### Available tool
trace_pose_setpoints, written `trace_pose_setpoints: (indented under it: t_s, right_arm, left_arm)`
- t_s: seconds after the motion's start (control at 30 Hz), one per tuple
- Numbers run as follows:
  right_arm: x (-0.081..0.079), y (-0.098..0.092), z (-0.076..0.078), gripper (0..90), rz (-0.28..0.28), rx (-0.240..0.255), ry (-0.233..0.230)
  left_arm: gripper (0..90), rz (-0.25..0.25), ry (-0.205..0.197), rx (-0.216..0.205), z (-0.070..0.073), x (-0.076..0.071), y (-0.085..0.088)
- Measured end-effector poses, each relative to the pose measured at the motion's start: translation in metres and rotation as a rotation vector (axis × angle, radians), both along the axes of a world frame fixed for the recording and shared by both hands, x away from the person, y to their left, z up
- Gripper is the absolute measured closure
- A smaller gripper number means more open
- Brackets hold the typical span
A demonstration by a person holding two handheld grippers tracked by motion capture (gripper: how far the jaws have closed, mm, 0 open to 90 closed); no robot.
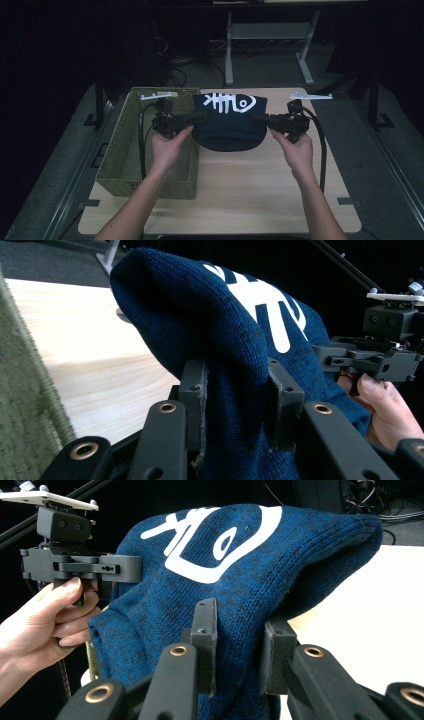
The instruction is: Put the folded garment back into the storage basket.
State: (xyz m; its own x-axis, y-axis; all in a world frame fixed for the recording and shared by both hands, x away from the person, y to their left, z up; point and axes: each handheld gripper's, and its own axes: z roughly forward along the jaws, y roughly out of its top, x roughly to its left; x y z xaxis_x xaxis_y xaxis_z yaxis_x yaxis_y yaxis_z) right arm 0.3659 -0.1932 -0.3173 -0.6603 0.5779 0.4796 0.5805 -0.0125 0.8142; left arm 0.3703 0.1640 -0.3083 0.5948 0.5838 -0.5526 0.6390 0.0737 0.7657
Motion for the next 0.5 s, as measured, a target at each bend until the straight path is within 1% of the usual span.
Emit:
trace_pose_setpoints:
  t_s: [0.1,0.23,0.37,0.47,0.5]
  right_arm:
    - [0.002,0.007,0.001,72.7,0.007,-0.001,0.004]
    - [0.005,0.016,0.002,72.7,0.014,-0.007,-0.003]
    - [0.007,0.024,0.003,72.7,0.02,-0.009,-0.003]
    - [0.008,0.031,0.003,72.7,0.027,-0.015,-0.002]
    - [0.009,0.033,0.003,72.7,0.028,-0.014,-0.001]
  left_arm:
    - [66.5,0.008,0.002,0.003,0.001,0.0,0.007]
    - [66.6,0.016,-0.002,0.004,0.001,0.0,0.015]
    - [66.5,0.028,0.006,-0.005,0.001,-0.001,0.024]
    - [66.5,0.037,0.008,-0.001,0.0,-0.002,0.03]
    - [66.5,0.038,0.002,0.004,0.0,-0.002,0.032]
